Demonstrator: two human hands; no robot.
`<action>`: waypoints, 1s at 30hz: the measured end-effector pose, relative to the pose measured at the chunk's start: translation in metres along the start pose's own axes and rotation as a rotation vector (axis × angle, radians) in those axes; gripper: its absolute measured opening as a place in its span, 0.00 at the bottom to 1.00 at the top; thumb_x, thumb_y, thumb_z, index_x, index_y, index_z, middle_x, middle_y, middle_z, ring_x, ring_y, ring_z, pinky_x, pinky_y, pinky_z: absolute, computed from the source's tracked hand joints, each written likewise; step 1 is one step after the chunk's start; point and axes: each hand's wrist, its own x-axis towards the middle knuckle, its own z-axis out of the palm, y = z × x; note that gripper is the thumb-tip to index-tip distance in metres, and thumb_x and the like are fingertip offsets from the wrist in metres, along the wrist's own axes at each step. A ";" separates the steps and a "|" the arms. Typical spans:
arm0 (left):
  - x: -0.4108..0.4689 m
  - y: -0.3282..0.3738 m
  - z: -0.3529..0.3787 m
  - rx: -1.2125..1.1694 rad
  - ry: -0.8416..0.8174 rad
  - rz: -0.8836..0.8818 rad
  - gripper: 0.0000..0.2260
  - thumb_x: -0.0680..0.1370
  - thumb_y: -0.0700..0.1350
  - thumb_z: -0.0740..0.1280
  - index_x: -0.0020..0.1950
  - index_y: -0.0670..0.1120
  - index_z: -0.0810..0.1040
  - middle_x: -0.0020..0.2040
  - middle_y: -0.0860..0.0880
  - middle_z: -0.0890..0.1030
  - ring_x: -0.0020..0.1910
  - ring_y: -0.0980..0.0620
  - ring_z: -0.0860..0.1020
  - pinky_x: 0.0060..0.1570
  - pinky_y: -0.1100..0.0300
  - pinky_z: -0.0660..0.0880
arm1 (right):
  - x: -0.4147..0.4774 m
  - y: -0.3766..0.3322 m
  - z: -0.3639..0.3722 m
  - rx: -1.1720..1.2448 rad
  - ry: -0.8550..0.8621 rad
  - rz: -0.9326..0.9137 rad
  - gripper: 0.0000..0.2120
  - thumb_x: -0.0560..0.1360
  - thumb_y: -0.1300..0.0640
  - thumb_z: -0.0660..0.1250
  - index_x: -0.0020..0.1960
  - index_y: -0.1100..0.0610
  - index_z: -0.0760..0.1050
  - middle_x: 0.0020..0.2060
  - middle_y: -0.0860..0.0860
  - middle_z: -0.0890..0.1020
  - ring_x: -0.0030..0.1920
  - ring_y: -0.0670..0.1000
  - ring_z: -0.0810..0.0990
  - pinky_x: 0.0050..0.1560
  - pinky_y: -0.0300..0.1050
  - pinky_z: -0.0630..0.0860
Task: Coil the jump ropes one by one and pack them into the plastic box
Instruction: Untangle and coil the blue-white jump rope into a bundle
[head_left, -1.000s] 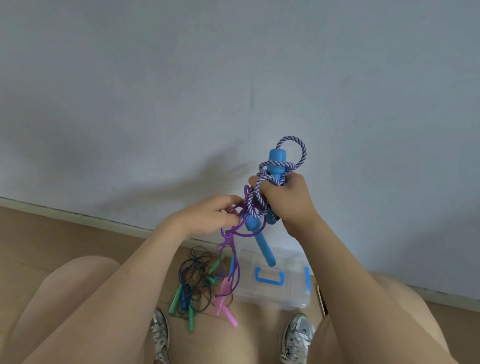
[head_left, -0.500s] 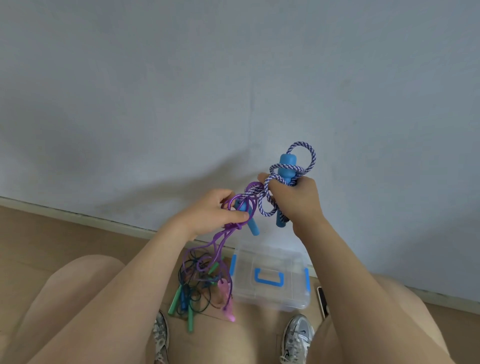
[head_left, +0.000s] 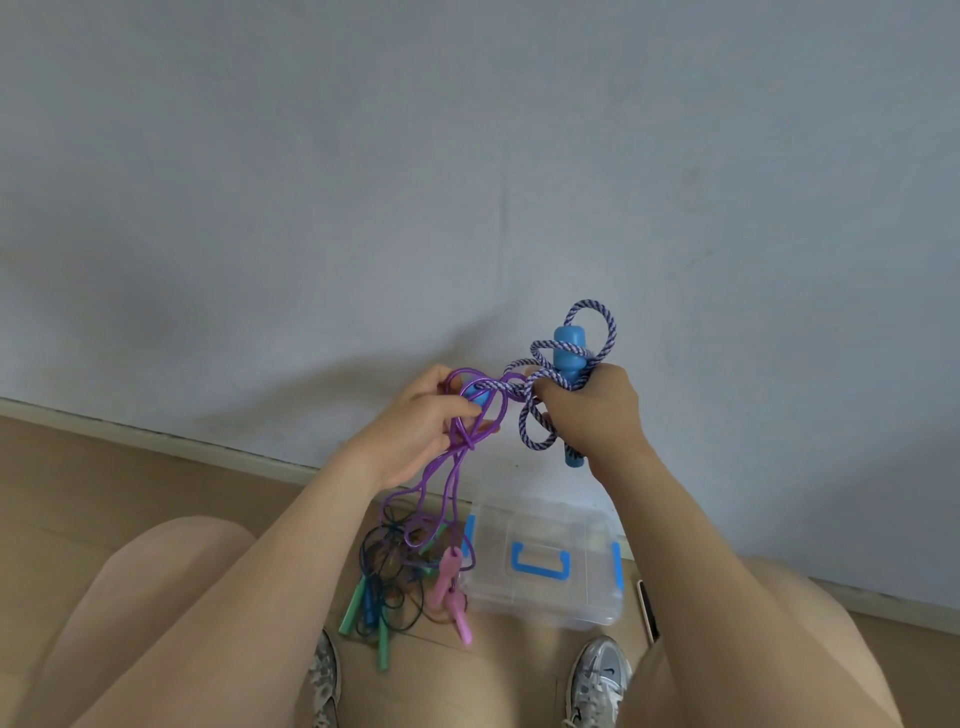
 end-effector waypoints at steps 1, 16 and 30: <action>-0.001 0.001 0.002 -0.021 0.011 -0.002 0.15 0.75 0.28 0.64 0.59 0.41 0.74 0.52 0.38 0.76 0.47 0.40 0.79 0.48 0.49 0.84 | 0.000 0.000 -0.001 -0.020 0.003 -0.010 0.10 0.73 0.54 0.75 0.42 0.61 0.79 0.37 0.60 0.85 0.40 0.61 0.84 0.43 0.58 0.82; -0.002 -0.005 -0.009 0.649 0.089 0.181 0.11 0.72 0.40 0.77 0.51 0.53 0.87 0.46 0.53 0.88 0.45 0.55 0.84 0.51 0.56 0.79 | -0.014 -0.012 0.007 0.195 -0.150 -0.043 0.29 0.62 0.42 0.70 0.51 0.66 0.82 0.44 0.65 0.85 0.47 0.70 0.83 0.47 0.69 0.81; -0.005 0.000 -0.018 0.808 0.003 0.170 0.17 0.76 0.31 0.74 0.56 0.53 0.83 0.53 0.53 0.84 0.46 0.55 0.84 0.48 0.59 0.81 | -0.001 0.005 0.006 -0.026 0.070 -0.052 0.08 0.75 0.55 0.74 0.47 0.60 0.81 0.35 0.52 0.82 0.34 0.53 0.80 0.34 0.47 0.77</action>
